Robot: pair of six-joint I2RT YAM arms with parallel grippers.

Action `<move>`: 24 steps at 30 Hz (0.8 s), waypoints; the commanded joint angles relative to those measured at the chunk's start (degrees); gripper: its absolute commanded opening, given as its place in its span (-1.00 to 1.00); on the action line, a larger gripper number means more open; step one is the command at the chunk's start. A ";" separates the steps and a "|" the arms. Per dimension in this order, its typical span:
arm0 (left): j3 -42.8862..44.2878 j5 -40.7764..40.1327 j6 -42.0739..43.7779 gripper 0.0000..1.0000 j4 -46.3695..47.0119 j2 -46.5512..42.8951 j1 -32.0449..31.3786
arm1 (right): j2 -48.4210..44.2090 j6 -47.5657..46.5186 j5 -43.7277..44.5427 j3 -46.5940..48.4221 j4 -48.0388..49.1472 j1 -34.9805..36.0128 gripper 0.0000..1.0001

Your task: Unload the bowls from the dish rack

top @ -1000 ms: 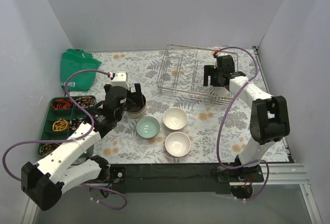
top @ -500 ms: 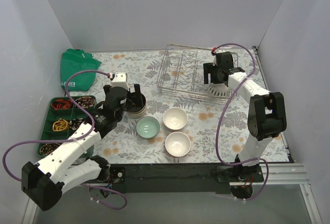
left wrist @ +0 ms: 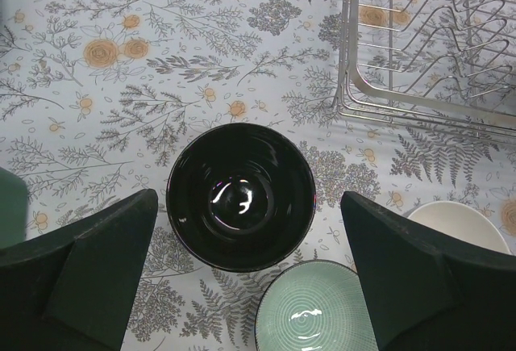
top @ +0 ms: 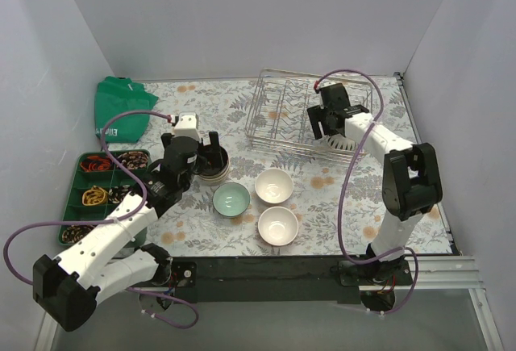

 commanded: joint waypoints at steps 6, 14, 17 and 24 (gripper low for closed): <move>-0.36 -0.65 0.68 0.96 1.13 -2.38 0.25 | 10.86 -6.02 15.32 8.64 -8.43 2.22 0.84; -0.45 -0.74 0.68 0.96 1.13 -2.38 0.33 | 15.79 -7.87 19.47 9.97 -9.95 2.31 0.89; -0.45 -0.65 0.77 0.96 1.13 -2.12 0.33 | 17.11 -8.57 19.81 9.80 -10.21 2.31 0.89; -0.54 -0.65 0.86 0.96 1.13 -2.03 0.33 | 20.71 -10.24 25.60 8.92 -10.47 3.18 0.90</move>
